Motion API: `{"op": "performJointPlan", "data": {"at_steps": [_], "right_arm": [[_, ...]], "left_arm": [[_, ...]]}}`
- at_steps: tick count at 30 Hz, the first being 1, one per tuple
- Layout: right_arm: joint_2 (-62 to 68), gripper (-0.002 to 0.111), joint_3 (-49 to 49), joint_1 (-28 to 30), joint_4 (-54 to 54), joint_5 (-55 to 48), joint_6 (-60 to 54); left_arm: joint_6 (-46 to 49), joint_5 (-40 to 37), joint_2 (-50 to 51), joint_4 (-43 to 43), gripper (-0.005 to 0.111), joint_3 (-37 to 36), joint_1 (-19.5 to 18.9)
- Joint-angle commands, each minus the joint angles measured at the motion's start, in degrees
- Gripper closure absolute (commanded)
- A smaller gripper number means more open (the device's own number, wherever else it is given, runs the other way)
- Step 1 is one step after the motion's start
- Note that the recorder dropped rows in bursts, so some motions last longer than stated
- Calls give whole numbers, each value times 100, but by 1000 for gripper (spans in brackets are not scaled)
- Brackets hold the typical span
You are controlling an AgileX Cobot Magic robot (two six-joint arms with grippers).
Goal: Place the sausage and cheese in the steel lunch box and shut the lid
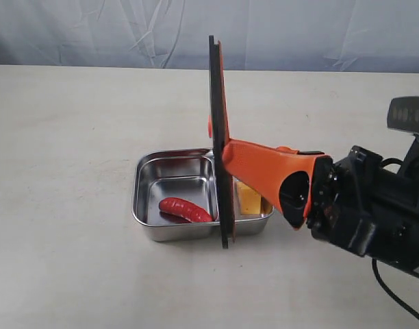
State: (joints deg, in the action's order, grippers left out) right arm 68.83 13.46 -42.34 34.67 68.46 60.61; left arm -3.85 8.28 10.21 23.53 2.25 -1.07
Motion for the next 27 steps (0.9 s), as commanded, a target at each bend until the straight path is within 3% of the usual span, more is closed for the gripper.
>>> {"op": "performJointPlan", "data": {"at_steps": [1,10,16,22,27], "right_arm": [[7,109,-8,37,132,151,-24],[7,109,4,37,507,151,320],[7,109,4,37,761,151,500],[7,109,4,37,740,151,569],[7,109,28,37,740,151,678]], "left_arm": [[-1,53,-45,-52,107,-8,2],[-24,169,-45,-52,107,-8,2],[-488,77,-45,622,107,-8,2],[-537,-776,-45,655,107,-8,2],[-902,-1685,-45,1854,107,-8,2]]}}
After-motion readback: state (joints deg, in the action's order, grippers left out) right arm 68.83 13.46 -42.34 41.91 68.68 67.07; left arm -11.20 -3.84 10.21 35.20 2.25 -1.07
